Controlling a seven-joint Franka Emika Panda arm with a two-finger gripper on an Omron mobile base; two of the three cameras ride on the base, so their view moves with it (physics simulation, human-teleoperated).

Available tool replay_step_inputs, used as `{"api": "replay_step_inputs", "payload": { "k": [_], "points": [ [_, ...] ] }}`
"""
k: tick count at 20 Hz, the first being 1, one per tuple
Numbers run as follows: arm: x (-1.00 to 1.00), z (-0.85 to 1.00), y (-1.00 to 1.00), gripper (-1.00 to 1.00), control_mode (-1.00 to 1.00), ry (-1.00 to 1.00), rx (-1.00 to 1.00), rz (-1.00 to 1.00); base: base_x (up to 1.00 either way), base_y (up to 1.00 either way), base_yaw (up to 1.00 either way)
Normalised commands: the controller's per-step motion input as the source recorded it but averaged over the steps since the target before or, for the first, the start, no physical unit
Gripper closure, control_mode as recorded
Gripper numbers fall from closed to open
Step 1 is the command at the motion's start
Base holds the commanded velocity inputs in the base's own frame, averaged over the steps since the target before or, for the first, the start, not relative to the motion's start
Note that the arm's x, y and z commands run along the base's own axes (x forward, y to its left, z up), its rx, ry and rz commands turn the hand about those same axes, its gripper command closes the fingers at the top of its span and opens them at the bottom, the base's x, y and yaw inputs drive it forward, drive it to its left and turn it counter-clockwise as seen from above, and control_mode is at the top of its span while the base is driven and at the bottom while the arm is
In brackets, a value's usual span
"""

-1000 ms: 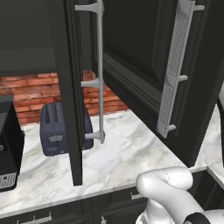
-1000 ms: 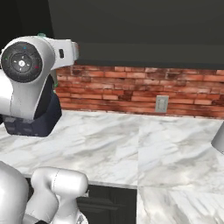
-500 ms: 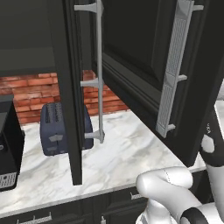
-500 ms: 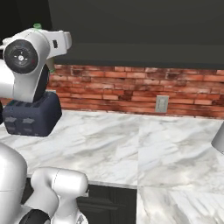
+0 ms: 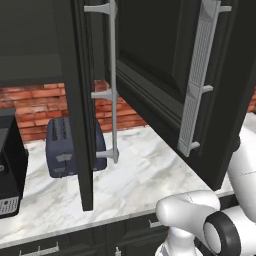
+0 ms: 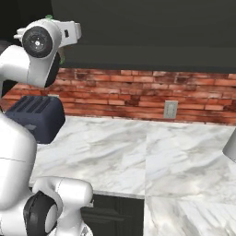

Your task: Sort all alcoholic drinks to one cabinet, and non-alcoholic drinks to the other.

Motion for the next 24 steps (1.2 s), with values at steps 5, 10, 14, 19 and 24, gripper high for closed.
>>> {"api": "replay_step_inputs", "payload": {
  "k": [5,10,14,19,24],
  "points": [
    [0.51,0.00,0.17,1.00,-1.00,0.01,0.00,0.00,0.00,0.00,0.00],
    [0.35,0.00,0.20,1.00,-1.00,0.07,0.00,0.03,0.00,0.00,0.00],
    [0.34,0.00,0.09,1.00,-1.00,0.11,0.02,0.07,0.00,0.00,0.00],
    [0.40,0.00,0.19,1.00,-1.00,0.11,0.03,0.08,0.00,0.00,0.00],
    [0.31,0.00,0.30,1.00,-1.00,0.02,0.01,0.06,0.00,0.00,0.00]
  ]
}}
